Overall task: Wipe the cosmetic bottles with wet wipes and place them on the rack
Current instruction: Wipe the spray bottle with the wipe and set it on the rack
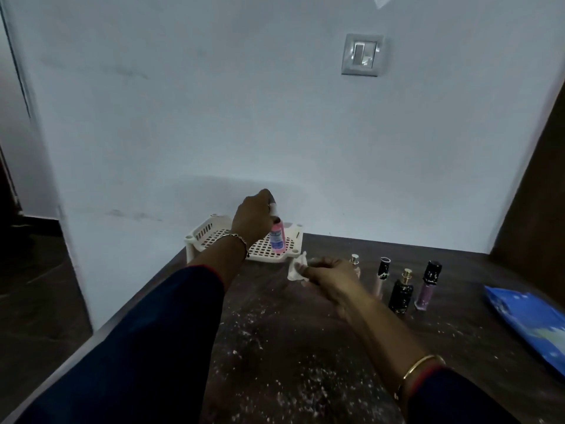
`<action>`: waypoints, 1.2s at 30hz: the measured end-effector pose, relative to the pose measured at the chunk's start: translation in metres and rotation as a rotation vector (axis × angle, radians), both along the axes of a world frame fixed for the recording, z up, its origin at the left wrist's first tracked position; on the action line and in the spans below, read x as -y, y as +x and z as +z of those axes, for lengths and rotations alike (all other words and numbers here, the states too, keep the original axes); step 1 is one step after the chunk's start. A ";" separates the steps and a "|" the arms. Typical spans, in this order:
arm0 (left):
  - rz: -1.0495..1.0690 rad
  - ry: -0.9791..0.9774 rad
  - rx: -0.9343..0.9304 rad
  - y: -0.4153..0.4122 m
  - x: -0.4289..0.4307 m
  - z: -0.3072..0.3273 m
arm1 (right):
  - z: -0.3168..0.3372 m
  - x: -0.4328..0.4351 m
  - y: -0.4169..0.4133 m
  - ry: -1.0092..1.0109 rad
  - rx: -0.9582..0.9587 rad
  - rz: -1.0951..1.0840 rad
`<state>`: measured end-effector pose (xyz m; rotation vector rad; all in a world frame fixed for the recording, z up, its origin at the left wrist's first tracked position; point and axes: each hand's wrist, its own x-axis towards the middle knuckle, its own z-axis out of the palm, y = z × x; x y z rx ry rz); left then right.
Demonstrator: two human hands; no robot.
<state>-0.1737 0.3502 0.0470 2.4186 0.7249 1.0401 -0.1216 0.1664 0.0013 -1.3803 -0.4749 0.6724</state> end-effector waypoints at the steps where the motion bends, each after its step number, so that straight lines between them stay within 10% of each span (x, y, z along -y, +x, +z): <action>1: -0.005 0.006 -0.012 0.003 -0.003 -0.004 | -0.003 -0.002 0.003 0.000 -0.006 0.003; 36: -0.120 0.113 -0.093 0.000 0.122 0.046 | 0.014 0.112 0.015 0.008 0.005 -0.131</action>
